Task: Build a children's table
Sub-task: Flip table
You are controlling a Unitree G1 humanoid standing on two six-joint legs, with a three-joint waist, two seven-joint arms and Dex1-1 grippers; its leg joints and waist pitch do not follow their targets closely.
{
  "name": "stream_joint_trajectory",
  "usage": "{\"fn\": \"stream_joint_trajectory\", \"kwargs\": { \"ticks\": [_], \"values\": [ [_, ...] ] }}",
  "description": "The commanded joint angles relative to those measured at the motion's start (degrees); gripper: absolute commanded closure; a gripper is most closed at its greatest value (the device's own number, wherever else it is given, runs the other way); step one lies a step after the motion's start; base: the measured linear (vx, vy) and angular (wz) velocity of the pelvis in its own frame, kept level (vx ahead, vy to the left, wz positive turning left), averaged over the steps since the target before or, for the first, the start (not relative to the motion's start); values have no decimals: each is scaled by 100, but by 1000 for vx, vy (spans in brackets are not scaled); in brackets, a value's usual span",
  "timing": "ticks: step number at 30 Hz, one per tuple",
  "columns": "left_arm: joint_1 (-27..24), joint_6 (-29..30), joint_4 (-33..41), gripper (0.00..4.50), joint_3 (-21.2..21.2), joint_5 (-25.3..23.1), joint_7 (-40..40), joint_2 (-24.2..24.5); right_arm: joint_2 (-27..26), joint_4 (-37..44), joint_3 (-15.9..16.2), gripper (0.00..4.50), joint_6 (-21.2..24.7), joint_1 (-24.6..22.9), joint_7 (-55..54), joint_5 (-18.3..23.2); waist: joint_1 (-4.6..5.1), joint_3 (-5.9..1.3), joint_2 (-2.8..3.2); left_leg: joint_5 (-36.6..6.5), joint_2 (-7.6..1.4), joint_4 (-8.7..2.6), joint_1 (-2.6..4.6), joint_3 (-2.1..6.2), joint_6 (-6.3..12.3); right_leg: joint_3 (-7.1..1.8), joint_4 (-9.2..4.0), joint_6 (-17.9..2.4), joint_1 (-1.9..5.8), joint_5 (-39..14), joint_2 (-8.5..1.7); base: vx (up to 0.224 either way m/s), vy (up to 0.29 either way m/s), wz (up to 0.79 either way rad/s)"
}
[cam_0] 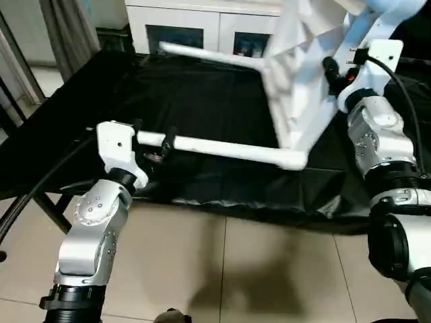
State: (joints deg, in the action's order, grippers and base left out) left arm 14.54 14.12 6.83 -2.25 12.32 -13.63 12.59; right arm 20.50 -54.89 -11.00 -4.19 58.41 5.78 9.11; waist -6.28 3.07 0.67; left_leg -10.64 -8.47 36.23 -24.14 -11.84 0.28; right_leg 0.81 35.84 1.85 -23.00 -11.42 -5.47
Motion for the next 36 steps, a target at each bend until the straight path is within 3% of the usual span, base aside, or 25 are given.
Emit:
{"fn": "stream_joint_trajectory", "kwargs": {
  "ticks": [1,5,8,11,17,18,19,25,29,31,32,33,34,35,36],
  "values": [
    [37,86,25,43,86,-52,-82,31,126,-93,7,246,-100,142,-80,-115,67,-419,-25,-1440,-370,-533,265,196,-262,-89,-344,-1047,103,-418,-204,0,0,0],
    [41,61,169,43,554,-387,-503,357,87,-193,117,247,-182,243,-181,-299,68,-413,-13,-1467,-378,-533,275,200,-188,-90,-358,-1051,80,-593,-204,0,0,0],
    [118,39,249,43,1000,-756,-889,731,14,-352,316,247,-165,348,-37,-485,77,-405,-9,-1487,-385,-544,267,206,-236,-92,-351,-1046,80,-683,-210,0,0,0],
    [221,91,281,43,1143,-853,-1043,872,-8,-517,422,247,-110,433,-93,-585,100,-404,-1,-1517,-380,-542,274,200,-300,-96,-340,-1105,77,-632,-213,0,0,0],
    [570,13,199,43,1300,-1197,-1169,1146,-133,-671,320,247,-46,509,-385,-544,136,-402,3,-1546,-373,-545,266,203,-342,-95,-320,-1137,91,-538,-213,0,0,0],
    [708,-137,118,43,1329,-1319,-1220,1230,-214,-676,304,194,-60,460,-406,-524,139,-407,-1,-1491,-370,-537,259,204,-319,-97,-320,-1140,97,-497,-217,0,0,0],
    [794,-252,67,43,1351,-1386,-1267,1281,-261,-680,309,181,-90,420,-441,-533,141,-413,-7,-1420,-372,-534,256,202,-307,-94,-308,-1161,105,-431,-218,0,0,0],
    [1294,-870,-219,43,1647,-1923,-1462,1572,-431,-741,408,134,-484,38,-673,-676,145,-432,13,-1283,-368,-524,264,195,-358,-88,-283,-1207,109,-257,-220,0,0,0],
    [1492,-1147,-349,43,1830,-2186,-1489,1633,-497,-729,343,95,-742,-190,-751,-644,136,-452,28,-1035,-358,-489,250,188,-250,-86,-244,-1293,141,94,-227,0,0,0],
    [1611,-1358,-458,43,1883,-2322,-1408,1586,-575,-696,242,85,-1041,-401,-696,-538,117,-453,57,-1053,-367,-482,260,181,-223,-91,-256,-1308,130,122,-238,0,0,0],
    [1725,-1524,-563,43,1924,-2495,-1309,1562,-633,-627,197,62,-1425,-609,-648,-495,124,-453,52,-1052,-367,-488,255,186,-213,-86,-249,-1340,144,140,-231,0,0,0],
    [1725,-1524,-563,43,1924,-2495,-1309,1562,-633,-627,197,62,-1425,-609,-648,-495,120,-453,51,-1101,-382,-487,261,185,-213,-90,-252,-1339,136,122,-242,0,0,0],
    [1762,-1526,-603,43,1911,-2502,-1292,1533,-653,-601,177,62,-1618,-693,-653,-500,132,-454,40,-1079,-376,-497,249,196,-202,-83,-250,-1353,159,127,-234,0,0,0],
    [1807,-1636,-637,43,1900,-2561,-1219,1527,-674,-511,155,48,-1880,-819,-618,-488,122,-455,70,-1113,-382,-494,267,192,-217,-82,-249,-1376,139,100,-234,0,0,0],
    [1854,-1756,-673,43,1876,-2596,-1152,1529,-686,-385,166,48,-2158,-960,-589,-500,118,-453,56,-1188,-388,-500,270,188,-221,-79,-267,-1358,136,60,-236,0,0,0]
  ]
}}
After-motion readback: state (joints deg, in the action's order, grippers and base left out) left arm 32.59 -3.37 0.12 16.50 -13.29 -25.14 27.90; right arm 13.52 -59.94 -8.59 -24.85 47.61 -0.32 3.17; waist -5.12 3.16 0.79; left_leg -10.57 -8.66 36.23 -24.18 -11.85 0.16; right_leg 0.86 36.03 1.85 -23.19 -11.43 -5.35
